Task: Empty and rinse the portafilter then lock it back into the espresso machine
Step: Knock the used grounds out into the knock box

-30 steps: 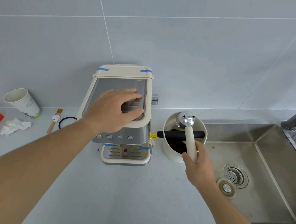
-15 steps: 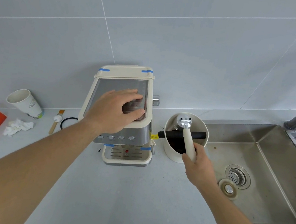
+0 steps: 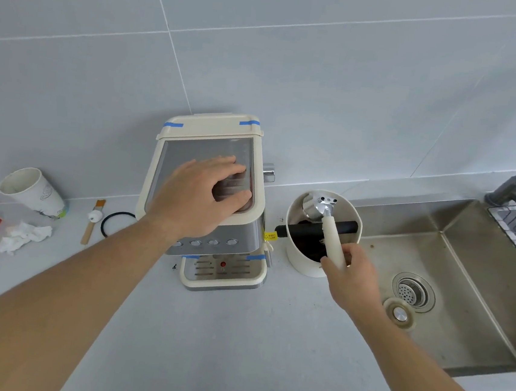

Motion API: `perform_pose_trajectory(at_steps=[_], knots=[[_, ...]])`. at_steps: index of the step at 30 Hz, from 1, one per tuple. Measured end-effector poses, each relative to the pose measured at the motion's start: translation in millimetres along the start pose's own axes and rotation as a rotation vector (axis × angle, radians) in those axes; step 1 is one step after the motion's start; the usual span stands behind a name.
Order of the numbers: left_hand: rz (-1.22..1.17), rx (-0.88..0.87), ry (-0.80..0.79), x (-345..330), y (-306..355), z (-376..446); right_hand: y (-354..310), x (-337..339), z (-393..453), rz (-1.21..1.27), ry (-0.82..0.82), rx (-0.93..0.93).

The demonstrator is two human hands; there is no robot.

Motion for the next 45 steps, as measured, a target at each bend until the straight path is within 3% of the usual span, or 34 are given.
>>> perform_pose_trajectory(at_steps=[6,16,24,36,40,45], knots=[[0.008,-0.014,-0.013,1.9,0.9,-1.2,-0.2,-4.5,-13.5,0.504,-0.027,-0.188],[0.032,-0.068,-0.021,0.2,1.0,-1.0,-23.6,-10.0,-59.0,1.161,-0.299,-0.423],[0.079,-0.134,-0.003,-1.0,1.5,1.1,-47.8,4.4,-88.8,1.232,-0.298,-0.326],[0.132,-0.128,-0.078,-6.4,2.4,4.7,-47.7,43.6,-81.9,1.081,-0.36,-0.32],[0.118,-0.05,-0.128,-2.2,13.0,4.1,-45.5,71.7,-60.6,1.03,-0.409,-0.316],[-0.146,0.166,0.019,18.6,78.5,-4.8,-44.1,115.8,-34.9,0.972,-0.531,-0.331]])
Point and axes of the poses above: each hand's wrist, its own z-axis towards the middle knuckle, its own x-axis out of the back of the hand, y = z × x, the point moved 5 cm from there along z, towards the middle knuckle, and after that the axes turned 15 degrees about z, right-handed, at the moved point
